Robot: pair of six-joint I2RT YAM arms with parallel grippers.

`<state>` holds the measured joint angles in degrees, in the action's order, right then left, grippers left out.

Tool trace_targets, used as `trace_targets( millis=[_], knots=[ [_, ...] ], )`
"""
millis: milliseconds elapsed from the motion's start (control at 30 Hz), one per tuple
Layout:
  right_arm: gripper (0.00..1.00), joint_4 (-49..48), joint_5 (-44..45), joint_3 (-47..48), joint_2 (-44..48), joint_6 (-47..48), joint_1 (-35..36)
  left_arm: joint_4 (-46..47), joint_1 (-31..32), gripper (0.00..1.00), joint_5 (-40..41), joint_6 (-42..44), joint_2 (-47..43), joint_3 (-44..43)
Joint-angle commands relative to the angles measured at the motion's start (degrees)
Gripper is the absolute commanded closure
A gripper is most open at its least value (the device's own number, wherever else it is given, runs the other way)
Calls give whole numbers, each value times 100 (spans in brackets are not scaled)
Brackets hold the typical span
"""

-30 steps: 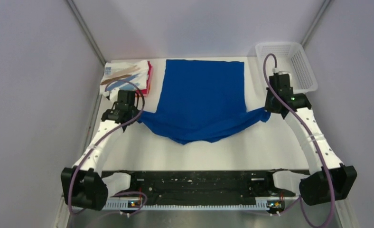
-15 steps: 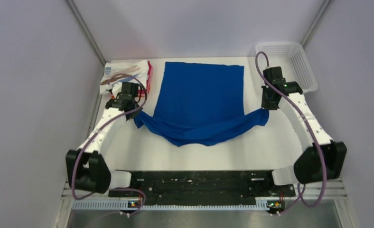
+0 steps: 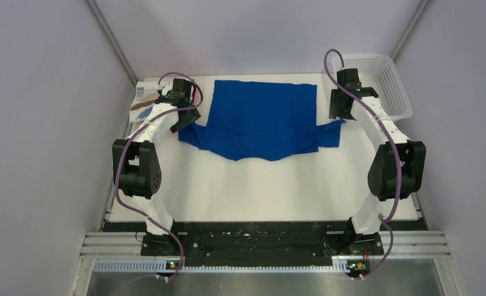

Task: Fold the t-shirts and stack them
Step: Flatten out the tshirt

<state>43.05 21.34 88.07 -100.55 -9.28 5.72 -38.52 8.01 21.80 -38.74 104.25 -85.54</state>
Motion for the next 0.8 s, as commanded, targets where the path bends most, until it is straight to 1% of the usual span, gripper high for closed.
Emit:
trace_targets(
  millis=[0, 67, 100, 167, 200, 233, 300, 367, 433, 533, 600, 767],
  knots=[
    [31, -257, 170, -553, 671, -140, 47, -103, 0, 22, -608, 20, -658, 374],
    [30, -495, 7, -1096, 1179, -296, 257, 231, 86, 22, -1131, 6, -1170, 935],
    [30, -783, -226, -1450, 1445, -360, 436, 479, 177, 22, -1413, -12, -1415, 1288],
    [30, -1429, -1019, -2153, 1848, -636, 822, 1101, 375, 21, -2060, -114, -1829, 2021],
    [31, -1829, -1482, -2537, 1977, -866, 1030, 1324, 465, 20, -2506, -233, -1941, 2342],
    [31, -2279, -1911, -2846, 2053, -1030, 1266, 1496, 556, 20, -2776, -390, -1997, 2597],
    [31, -2736, -2254, -3150, 1985, -1113, 1790, 1666, 728, 20, -2984, -584, -2011, 2989],
    [32, -2826, -2155, -3157, 1735, -1155, 2344, 1770, 840, 22, -3028, -689, -1909, 3227],
    [34, -3082, -2040, -3242, 1498, -1296, 2684, 1784, 868, 24, -2955, -826, -1805, 3309],
    [40, -3573, -1984, -3367, 1060, -1557, 3054, 2195, 866, 27, -2802, -1045, -1700, 3457],
    [42, -3764, -1877, -3363, 765, -1634, 3237, 2234, 867, 30, -2666, -1158, -1561, 3350],
    [46, -3818, -1065, -3218, 293, -1860, 3396, 2395, 869, 37, -2606, -1345, -1064, 3116]
  ],
)
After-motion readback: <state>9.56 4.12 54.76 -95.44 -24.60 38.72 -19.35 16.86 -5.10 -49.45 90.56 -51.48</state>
